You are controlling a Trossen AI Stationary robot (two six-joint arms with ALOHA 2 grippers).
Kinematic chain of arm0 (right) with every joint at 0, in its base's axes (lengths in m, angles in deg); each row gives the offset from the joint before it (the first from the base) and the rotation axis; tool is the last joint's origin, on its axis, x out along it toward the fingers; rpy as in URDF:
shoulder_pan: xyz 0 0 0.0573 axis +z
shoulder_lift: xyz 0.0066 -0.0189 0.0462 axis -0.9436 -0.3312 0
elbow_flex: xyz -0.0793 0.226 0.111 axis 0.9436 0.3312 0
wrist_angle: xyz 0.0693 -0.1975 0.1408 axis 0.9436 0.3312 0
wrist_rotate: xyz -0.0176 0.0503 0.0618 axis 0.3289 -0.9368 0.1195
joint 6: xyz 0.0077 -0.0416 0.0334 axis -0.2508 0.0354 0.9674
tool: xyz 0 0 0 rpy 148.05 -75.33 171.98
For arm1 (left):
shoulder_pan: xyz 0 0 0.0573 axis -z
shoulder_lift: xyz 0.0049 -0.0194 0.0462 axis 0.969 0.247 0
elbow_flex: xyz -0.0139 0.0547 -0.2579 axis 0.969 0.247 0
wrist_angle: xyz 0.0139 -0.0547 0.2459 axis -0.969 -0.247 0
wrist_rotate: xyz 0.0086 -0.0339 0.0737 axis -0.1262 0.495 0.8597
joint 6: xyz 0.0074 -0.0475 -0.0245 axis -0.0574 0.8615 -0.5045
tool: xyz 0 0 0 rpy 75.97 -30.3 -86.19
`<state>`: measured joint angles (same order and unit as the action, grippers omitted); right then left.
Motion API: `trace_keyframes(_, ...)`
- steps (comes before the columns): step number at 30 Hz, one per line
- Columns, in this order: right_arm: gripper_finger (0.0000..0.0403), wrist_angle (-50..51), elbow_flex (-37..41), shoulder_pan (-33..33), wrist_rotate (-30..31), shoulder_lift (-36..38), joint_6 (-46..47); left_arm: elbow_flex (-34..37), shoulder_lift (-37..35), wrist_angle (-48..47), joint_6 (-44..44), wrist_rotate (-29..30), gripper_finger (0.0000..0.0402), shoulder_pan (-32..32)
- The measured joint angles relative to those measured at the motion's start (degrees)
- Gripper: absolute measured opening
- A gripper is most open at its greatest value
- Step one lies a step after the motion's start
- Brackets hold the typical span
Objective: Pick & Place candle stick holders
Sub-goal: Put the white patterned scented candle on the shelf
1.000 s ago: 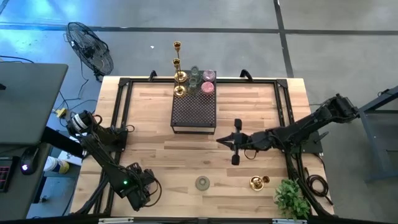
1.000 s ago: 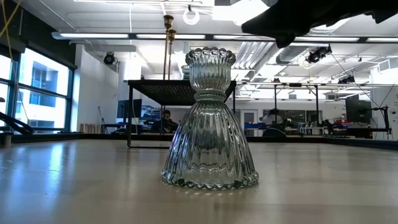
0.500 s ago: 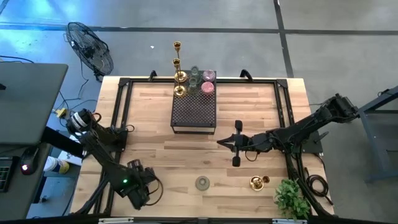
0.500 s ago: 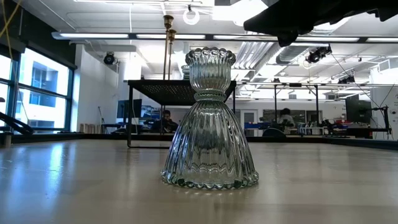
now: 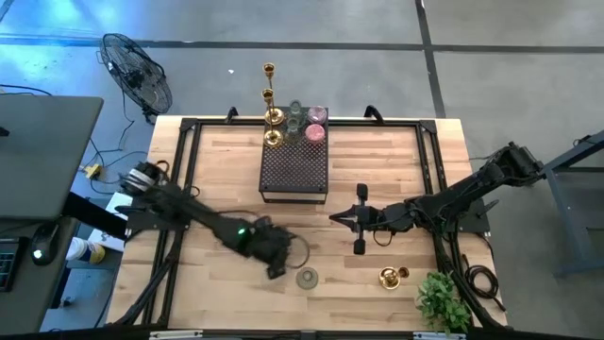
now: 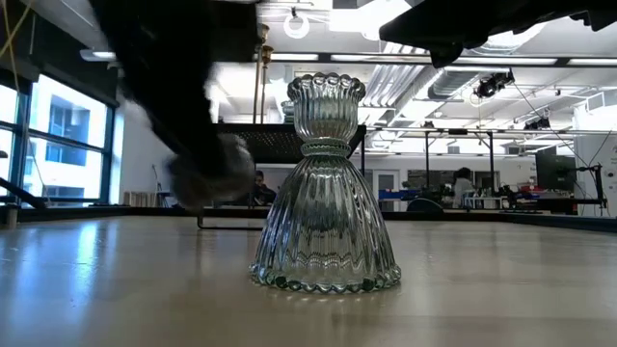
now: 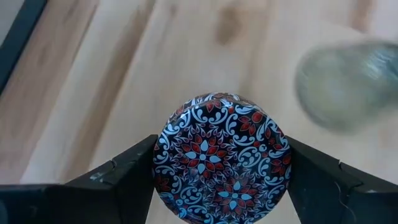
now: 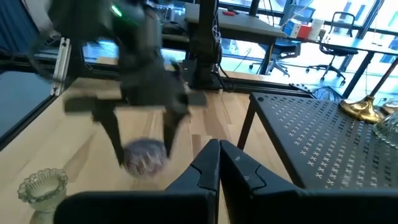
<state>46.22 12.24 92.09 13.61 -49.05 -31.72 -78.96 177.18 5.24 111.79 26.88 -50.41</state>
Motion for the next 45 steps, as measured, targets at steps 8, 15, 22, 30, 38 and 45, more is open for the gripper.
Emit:
trace_keyframes(8,0.0002,-0.4,0.0,0.0,0.0,0.0,-2.2,-0.1,6.0,6.2,-3.7,-1.5,0.0283,-8.1)
trace_keyframes(15,0.0002,-1.2,0.0,0.0,0.0,0.0,-3.8,-0.1,6.3,7.3,-4.9,-1.5,0.0302,-8.9)
trace_keyframes(22,0.0002,-1.2,0.0,0.0,0.0,0.0,-3.5,0.1,6.6,7.0,-5.0,-3.0,0.036,-8.8)
trace_keyframes(30,0.0002,-0.9,0.0,0.1,0.0,0.0,-2.7,-3.2,1.6,1.7,-10.9,-3.9,0.0367,-8.6)
trace_keyframes(38,0.0001,0.2,0.0,0.2,0.4,0.0,-0.5,-5.4,-5.3,-1.7,-21.6,7.5,0.0305,0.9)
trace_keyframes(45,0.0001,0.7,0.0,2.0,2.6,0.0,1.6,5.7,-9.2,8.3,-19.9,16.1,0.0154,11.9)
